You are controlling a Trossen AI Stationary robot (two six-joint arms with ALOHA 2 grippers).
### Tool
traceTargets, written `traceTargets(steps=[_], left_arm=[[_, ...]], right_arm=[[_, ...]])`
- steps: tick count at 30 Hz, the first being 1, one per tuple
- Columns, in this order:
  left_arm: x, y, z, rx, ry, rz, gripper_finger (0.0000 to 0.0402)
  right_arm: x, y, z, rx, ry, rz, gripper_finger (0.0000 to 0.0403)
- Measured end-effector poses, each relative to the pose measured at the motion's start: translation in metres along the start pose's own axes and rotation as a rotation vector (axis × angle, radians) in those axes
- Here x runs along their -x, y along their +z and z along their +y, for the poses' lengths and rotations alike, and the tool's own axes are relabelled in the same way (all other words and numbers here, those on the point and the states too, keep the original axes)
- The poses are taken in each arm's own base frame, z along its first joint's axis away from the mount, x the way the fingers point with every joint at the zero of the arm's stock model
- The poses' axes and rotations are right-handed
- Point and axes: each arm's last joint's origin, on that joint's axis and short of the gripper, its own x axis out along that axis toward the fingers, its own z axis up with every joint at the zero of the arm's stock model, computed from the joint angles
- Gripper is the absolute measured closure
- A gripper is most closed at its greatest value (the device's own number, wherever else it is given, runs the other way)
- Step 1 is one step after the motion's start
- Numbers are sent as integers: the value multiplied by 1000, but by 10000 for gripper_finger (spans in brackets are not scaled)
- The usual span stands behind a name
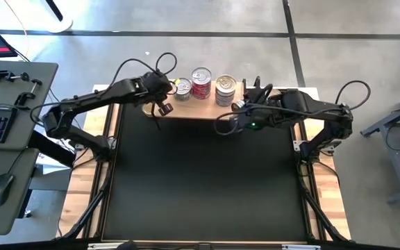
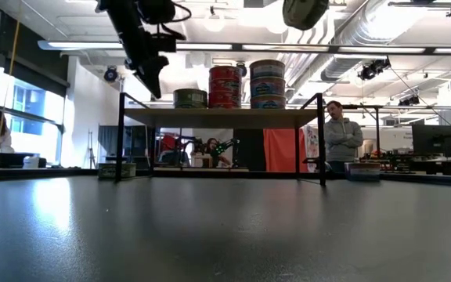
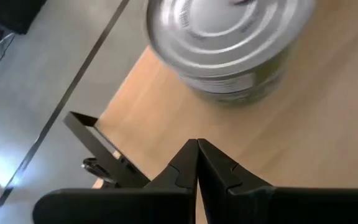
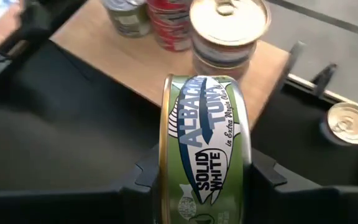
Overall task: Stack canned seafood by type on shelf
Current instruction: Put the green tuna can on the shelf
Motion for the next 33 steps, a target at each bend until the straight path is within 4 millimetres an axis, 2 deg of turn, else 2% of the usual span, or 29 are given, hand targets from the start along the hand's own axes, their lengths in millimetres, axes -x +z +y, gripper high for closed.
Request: traceTargets(steps=[2,6,10,14,20,25,33], left_arm=[[-3,0,0,-2,7,9,401],[-7,1,0,-20,21,6,401],[-11,1,5,-30,47,9,401],[-22,0,8,-96,48,38,401],[-42,4,-1,-319,18,57,401],[-50,10,-2,-396,39,27,401],[-51,15,-3,-434,50,-24,401]], right_arm=[[-2,-4,-3,3,18,26,283],[-20,-17,-9,-19,-56,99,283],[-34,-28,-9,-55,-46,81,283],[-40,-35,-12,-97,-6,61,283],[-33,-34,-20,-151,53,3,283],[-26,-31,-21,-178,90,-38,283],[-23,-30,-21,-182,101,-68,283]])
